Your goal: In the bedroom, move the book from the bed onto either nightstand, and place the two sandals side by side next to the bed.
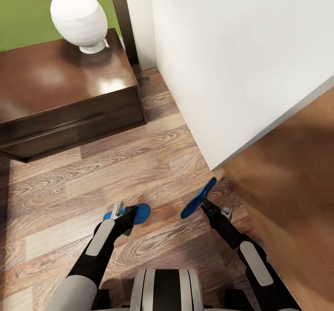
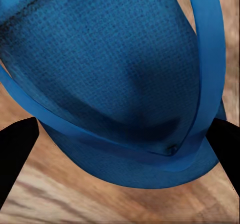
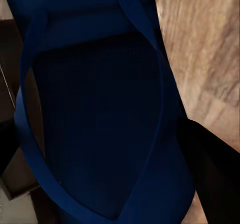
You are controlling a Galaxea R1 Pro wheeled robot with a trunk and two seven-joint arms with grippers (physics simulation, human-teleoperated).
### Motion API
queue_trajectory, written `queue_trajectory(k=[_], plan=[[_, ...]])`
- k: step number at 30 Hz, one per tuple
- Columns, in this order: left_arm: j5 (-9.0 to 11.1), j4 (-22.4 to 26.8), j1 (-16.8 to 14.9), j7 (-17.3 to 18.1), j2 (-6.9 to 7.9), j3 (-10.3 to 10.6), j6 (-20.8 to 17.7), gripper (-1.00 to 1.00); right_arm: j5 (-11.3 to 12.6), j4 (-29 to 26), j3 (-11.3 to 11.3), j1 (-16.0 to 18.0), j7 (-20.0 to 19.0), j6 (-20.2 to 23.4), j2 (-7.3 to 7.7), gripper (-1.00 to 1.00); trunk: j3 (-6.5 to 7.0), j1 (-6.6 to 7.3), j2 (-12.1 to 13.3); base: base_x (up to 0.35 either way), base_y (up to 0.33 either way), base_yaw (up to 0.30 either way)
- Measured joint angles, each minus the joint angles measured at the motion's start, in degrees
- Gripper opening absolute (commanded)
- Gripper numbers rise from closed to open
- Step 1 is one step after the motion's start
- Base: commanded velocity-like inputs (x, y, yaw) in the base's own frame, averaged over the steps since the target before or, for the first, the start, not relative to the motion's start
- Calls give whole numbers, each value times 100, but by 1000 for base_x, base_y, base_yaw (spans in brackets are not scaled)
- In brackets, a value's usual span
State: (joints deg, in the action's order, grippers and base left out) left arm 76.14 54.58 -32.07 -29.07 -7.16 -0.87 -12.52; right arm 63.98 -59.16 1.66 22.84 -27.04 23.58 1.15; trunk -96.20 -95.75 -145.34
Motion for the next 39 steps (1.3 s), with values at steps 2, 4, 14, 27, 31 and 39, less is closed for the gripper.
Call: queue_trajectory(k=[2,4,14,27,31,39], plan=[[-1,0,0,1,4,0,-2,-100,0,0,-2,0,0,0,0,-100,44,5,3,0,0,0],[-1,0,0,1,5,0,-3,-100,0,0,-1,0,0,0,0,-100,89,10,5,0,0,0],[-3,0,0,2,5,7,3,-100,0,0,0,-2,0,0,0,-100,310,36,19,0,0,0],[-22,6,0,12,203,60,-96,-100,0,0,-7,0,0,0,0,-100,598,70,36,0,0,0],[-33,13,1,16,395,468,-603,-100,-3,0,-7,0,0,0,0,-100,687,80,42,0,0,0],[-84,130,3,122,1055,1690,-1627,-100,-9,0,-9,0,2,0,0,-100,864,100,52,0,0,0]])
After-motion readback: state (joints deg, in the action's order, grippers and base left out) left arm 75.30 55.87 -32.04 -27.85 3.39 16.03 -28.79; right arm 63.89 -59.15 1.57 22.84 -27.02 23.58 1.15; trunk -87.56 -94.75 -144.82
